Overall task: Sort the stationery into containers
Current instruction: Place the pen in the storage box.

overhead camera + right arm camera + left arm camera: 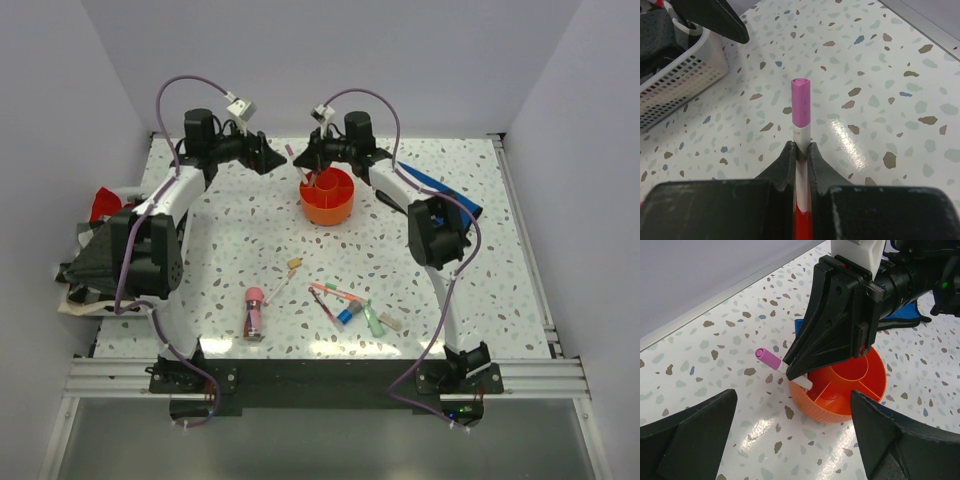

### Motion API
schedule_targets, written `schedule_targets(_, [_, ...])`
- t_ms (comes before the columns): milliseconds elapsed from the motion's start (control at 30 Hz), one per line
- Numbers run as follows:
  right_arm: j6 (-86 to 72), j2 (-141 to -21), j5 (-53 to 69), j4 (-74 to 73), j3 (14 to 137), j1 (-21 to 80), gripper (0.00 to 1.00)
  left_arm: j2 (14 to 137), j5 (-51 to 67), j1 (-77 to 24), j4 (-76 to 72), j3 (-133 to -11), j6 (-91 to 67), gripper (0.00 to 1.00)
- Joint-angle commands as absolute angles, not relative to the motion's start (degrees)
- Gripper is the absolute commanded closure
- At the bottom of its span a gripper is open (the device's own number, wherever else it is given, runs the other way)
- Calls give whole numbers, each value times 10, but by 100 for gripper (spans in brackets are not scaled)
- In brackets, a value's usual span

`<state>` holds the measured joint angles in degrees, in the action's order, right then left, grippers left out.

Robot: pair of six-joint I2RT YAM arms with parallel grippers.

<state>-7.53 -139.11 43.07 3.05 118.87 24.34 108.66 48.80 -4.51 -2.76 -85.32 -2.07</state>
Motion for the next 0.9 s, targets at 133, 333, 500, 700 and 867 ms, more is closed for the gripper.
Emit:
schedule_targets(133, [-46,-1359,424,66,1151,240,93,1094,476,-34,-29,-893,-3,0])
schedule_targets(333, [-37,-1331,414,58,1130,238,74,1086,473,-30,-24,-892,-3,0])
schedule_targets(500, [-34,-1301,405,62,1105,236,61,1077,472,-29,-24,-885,-3,0])
schedule_targets(700, [-29,-1245,400,62,1075,234,58,1059,462,-30,-12,-876,22,0])
schedule_targets(867, [-27,-1178,392,48,1049,227,57,1008,383,-33,95,-832,89,0])
